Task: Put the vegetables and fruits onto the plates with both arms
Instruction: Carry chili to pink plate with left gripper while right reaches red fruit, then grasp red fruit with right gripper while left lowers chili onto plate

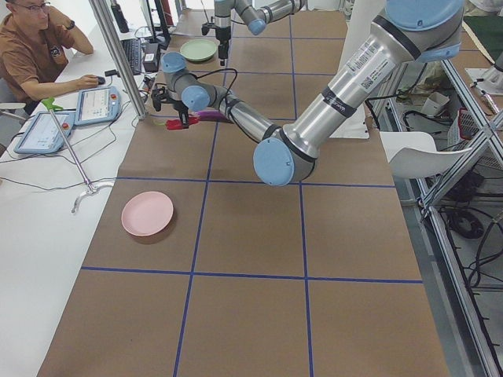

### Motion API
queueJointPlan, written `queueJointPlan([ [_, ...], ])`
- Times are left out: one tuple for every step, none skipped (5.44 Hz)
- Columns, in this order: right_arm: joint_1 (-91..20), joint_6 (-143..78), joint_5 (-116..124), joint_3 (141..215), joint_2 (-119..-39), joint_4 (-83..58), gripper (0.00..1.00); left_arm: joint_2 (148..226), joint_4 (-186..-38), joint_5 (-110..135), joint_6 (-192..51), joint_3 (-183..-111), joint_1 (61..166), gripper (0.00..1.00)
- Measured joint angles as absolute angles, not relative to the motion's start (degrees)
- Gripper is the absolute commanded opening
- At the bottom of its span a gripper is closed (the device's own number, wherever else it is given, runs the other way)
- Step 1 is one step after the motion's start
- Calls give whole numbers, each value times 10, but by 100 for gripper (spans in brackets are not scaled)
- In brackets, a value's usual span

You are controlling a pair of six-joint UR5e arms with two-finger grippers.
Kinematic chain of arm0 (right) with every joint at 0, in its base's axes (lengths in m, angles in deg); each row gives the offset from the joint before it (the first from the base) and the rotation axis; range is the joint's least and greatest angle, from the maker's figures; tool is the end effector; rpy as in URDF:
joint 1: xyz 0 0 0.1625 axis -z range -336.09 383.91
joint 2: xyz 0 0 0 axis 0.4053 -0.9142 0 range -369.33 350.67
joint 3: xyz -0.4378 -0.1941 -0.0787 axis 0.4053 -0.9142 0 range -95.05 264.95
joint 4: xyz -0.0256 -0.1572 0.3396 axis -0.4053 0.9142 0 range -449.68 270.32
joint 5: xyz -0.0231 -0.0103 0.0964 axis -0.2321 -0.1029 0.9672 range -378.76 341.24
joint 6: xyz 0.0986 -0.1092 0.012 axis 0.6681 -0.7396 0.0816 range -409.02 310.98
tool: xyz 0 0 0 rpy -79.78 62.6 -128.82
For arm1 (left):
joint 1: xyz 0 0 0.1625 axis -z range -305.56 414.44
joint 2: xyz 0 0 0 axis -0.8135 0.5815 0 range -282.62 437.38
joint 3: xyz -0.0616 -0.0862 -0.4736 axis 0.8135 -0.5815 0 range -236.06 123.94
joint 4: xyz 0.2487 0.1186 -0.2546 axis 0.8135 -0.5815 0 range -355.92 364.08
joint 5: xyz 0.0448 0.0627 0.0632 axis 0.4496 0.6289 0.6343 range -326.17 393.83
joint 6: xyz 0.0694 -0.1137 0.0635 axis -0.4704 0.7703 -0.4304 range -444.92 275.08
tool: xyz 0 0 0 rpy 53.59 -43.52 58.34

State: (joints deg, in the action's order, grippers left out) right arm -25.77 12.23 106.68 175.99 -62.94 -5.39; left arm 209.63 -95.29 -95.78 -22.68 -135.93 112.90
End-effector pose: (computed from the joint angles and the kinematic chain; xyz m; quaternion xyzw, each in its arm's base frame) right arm -0.4302 -0.5809 0.3597 0.0022 -0.4503 0.0508 0.8914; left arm 0.3710 -0.6795 0.3545 -0.0036 0.4598 -0.1172 0.8802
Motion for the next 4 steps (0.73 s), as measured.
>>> queueJointPlan([
  [-229, 154, 1031, 1710, -579, -60, 98, 2080, -896, -956, -279, -1386, 1145, 0],
  [-209, 178, 1004, 1665, -548, -84, 98, 2075, -867, -953, -332, -1368, 1173, 0],
  [-196, 203, 987, 1621, -521, -113, 99, 2076, -880, -949, -380, -1307, 1202, 0],
  [-185, 220, 978, 1591, -501, -123, 98, 2080, -931, -930, -411, -1224, 1221, 0],
])
